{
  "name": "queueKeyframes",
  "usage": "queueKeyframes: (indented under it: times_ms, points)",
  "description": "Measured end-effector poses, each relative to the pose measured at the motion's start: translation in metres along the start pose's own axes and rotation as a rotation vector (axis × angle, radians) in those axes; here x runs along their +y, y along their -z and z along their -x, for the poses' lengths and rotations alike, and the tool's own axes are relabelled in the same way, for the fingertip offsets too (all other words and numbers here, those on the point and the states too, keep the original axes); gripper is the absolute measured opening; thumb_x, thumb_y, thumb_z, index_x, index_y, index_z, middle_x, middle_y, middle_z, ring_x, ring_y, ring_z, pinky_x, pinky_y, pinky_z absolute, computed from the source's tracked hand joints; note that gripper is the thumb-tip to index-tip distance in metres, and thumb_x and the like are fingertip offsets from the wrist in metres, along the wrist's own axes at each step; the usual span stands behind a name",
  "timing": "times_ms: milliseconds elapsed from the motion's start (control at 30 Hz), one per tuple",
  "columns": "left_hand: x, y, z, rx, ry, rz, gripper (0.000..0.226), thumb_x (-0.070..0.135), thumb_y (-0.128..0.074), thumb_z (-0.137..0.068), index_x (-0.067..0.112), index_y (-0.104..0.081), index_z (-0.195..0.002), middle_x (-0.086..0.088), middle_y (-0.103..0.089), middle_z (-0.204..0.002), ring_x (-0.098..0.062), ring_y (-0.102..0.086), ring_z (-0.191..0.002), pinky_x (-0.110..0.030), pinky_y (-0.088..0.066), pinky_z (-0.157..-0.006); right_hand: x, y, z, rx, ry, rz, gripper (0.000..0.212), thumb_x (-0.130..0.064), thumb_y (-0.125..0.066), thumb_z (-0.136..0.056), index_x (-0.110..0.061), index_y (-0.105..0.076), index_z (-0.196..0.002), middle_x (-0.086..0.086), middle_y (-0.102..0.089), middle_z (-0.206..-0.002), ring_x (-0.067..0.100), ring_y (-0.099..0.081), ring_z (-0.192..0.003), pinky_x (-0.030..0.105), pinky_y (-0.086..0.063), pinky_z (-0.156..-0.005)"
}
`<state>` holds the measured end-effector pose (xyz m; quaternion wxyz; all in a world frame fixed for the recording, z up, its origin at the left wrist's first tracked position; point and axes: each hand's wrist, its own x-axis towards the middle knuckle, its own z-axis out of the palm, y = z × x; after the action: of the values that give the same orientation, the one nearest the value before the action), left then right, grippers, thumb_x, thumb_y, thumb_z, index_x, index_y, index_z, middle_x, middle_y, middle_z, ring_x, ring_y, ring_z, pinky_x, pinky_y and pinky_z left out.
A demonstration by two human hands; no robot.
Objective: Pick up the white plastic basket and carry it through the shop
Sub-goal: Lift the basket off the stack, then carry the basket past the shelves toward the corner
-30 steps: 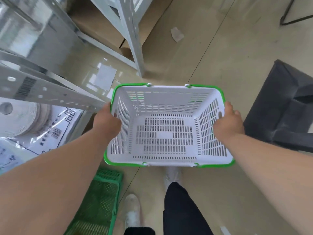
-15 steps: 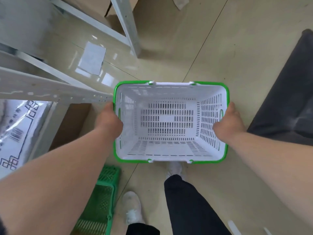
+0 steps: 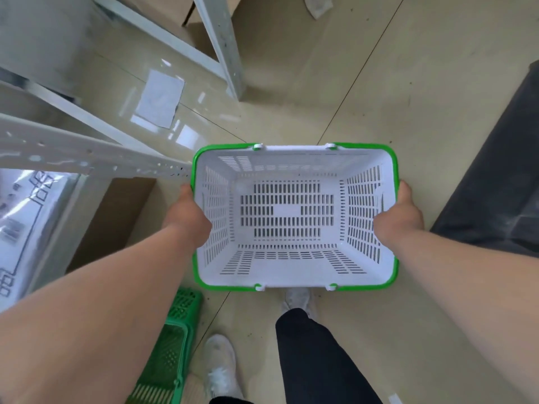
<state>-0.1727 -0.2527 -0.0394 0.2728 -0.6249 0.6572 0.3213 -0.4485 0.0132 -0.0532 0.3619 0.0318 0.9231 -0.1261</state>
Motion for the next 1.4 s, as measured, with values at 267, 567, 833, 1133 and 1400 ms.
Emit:
queueKeyframes:
  times_ms: [267,567,833,1133,1400]
  points:
    - [-0.014,0.068,0.072,-0.01,0.071,0.099,0.052,0.011,-0.063,-0.091,0.012,-0.047,-0.14,-0.016,-0.068,-0.122,-0.042,-0.067,-0.111,-0.043,-0.057,-0.088,-0.056,0.067,0.044,0.039,0.205,0.248,0.027,-0.009,-0.054,-0.093,-0.017,-0.043,-0.116,-0.001,-0.057,-0.084,0.028,-0.058,-0.074,0.035,-0.045,-0.067]
    - [-0.089,0.107,0.166,-0.216,0.196,0.452,0.028,0.002,-0.064,-0.093,0.024,-0.067,-0.111,-0.003,-0.072,-0.102,-0.025,-0.071,-0.085,-0.049,-0.067,-0.067,-0.126,0.102,0.123,0.08,0.186,0.486,0.021,-0.018,-0.07,-0.083,-0.002,-0.067,-0.098,0.016,-0.068,-0.089,0.032,-0.065,-0.071,0.036,-0.053,-0.069]
    - [-0.224,0.096,0.22,-0.443,0.211,0.62,0.04,0.007,-0.072,-0.091,0.021,-0.07,-0.129,-0.006,-0.079,-0.118,-0.031,-0.08,-0.097,-0.043,-0.067,-0.077,-0.158,0.075,0.217,0.096,0.441,0.582,0.029,-0.02,-0.071,-0.083,-0.009,-0.066,-0.109,0.018,-0.069,-0.107,0.041,-0.069,-0.1,0.042,-0.058,-0.082]
    - [-0.401,0.038,0.305,-0.426,0.185,0.766,0.03,0.012,-0.075,-0.088,0.013,-0.074,-0.118,-0.015,-0.083,-0.098,-0.028,-0.081,-0.077,-0.045,-0.066,-0.082,-0.139,-0.025,0.35,0.107,0.674,0.662,0.038,-0.019,-0.071,-0.087,-0.002,-0.06,-0.118,0.024,-0.065,-0.113,0.044,-0.066,-0.106,0.041,-0.053,-0.073]
    - [-0.55,-0.034,0.376,-0.125,0.385,0.981,0.025,0.003,-0.075,-0.083,0.014,-0.075,-0.105,-0.009,-0.083,-0.085,-0.031,-0.081,-0.077,-0.041,-0.066,-0.068,-0.114,-0.145,0.464,-0.036,0.855,0.755,0.032,-0.021,-0.075,-0.085,-0.003,-0.061,-0.108,0.018,-0.063,-0.101,0.04,-0.066,-0.092,0.047,-0.06,-0.082]
